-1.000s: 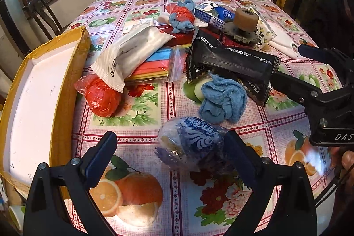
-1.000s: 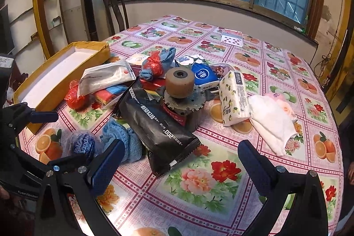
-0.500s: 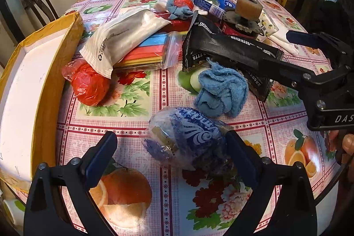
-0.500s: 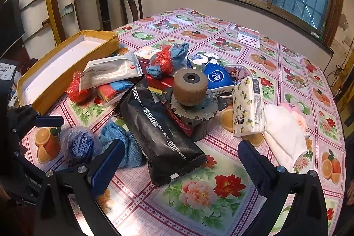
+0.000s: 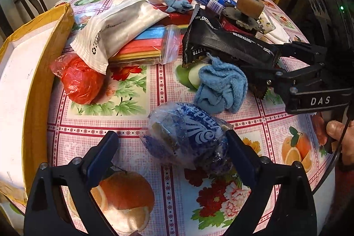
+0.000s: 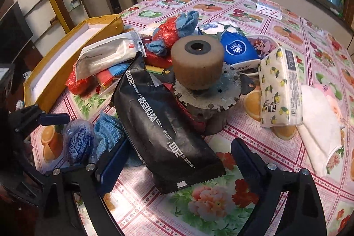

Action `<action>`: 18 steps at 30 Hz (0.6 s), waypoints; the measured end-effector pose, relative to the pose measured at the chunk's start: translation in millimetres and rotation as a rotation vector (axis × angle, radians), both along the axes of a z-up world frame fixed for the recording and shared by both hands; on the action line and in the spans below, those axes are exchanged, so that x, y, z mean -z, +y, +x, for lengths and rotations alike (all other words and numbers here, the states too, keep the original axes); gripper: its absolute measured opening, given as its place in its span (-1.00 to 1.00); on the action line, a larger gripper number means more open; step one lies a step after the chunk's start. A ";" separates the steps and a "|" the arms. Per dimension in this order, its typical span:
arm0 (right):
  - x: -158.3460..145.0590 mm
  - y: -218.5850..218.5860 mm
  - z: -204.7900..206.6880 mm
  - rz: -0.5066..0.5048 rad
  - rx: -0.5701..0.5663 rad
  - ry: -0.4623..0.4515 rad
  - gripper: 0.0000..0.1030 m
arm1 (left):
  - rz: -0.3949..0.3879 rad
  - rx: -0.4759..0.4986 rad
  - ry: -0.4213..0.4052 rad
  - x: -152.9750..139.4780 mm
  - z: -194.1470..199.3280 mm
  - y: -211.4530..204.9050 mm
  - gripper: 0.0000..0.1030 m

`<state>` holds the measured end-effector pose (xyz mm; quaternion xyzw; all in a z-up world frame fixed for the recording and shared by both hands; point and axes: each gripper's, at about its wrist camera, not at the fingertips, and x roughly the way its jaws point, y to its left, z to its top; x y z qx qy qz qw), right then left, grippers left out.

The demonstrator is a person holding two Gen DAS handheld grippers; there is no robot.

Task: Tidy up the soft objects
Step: 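Grasp the blue printed plastic bag with the left tool while the right tool grasps the black package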

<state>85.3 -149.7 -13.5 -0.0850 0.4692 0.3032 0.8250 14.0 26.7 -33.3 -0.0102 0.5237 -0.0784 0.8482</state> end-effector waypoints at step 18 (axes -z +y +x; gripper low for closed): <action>-6.4 0.4 -27.9 0.226 -0.058 -0.018 -0.01 | -0.073 0.050 0.006 -6.5 -11.9 7.0 0.16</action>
